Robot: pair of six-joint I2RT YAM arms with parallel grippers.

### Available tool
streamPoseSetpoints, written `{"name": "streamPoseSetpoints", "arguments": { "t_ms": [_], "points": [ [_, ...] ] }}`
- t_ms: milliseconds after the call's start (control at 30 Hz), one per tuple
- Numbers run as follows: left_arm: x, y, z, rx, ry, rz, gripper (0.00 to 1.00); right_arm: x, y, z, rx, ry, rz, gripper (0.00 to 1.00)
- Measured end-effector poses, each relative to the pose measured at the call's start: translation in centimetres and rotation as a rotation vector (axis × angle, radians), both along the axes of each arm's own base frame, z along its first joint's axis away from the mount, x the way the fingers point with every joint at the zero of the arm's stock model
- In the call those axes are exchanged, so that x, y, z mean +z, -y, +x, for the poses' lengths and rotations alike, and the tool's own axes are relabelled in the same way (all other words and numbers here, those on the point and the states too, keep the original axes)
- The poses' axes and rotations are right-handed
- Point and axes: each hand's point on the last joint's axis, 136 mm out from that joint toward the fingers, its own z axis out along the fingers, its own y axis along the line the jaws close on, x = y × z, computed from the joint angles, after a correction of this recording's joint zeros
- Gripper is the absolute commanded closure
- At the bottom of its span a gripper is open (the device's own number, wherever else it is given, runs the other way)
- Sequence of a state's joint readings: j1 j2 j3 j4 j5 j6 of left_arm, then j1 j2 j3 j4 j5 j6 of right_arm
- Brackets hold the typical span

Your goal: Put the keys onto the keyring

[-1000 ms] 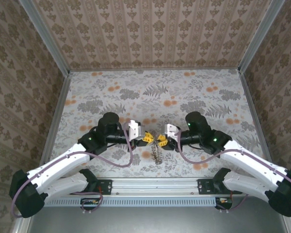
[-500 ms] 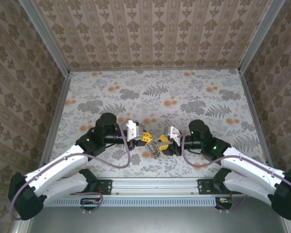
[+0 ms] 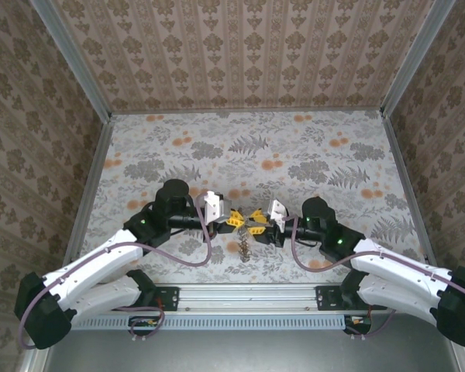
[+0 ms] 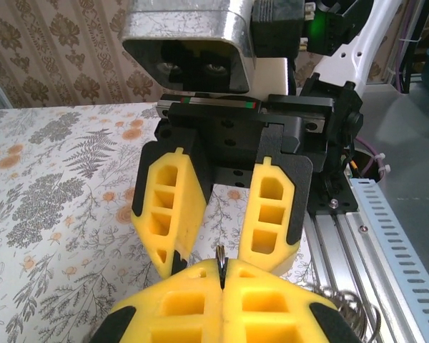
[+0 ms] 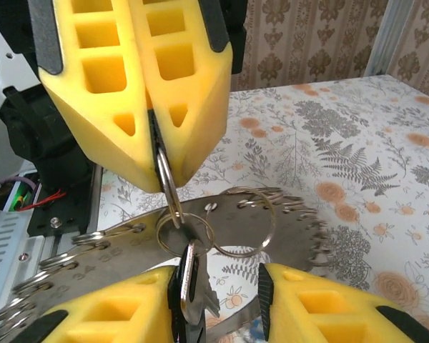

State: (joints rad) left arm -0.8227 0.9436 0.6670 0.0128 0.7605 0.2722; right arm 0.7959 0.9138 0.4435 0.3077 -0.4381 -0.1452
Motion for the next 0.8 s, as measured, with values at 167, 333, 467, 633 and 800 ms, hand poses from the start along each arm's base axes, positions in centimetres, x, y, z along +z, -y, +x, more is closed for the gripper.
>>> {"name": "streamPoseSetpoints", "arguments": {
  "t_ms": [167,333,467,633,800],
  "points": [
    [0.1,0.0,0.0,0.001,0.003,-0.003,1.0,-1.0,-0.3,0.0,-0.016,0.003,-0.013,0.7],
    [0.1,0.0,0.0,0.001,0.003,-0.003,1.0,-1.8,-0.2,0.3,-0.042,0.003,-0.026,0.75],
    [0.1,-0.1,0.1,0.004,0.003,-0.004,1.0,-1.8,-0.2,0.4,-0.051,0.004,-0.021,0.97],
    [0.2,-0.2,0.1,0.005,0.004,-0.005,1.0,-1.4,-0.1,0.3,-0.049,0.012,-0.014,1.0],
    [0.0,-0.6,0.1,0.014,-0.004,0.009,1.0,-0.7,0.5,-0.3,-0.045,0.028,-0.019,1.0]
  ]
}}
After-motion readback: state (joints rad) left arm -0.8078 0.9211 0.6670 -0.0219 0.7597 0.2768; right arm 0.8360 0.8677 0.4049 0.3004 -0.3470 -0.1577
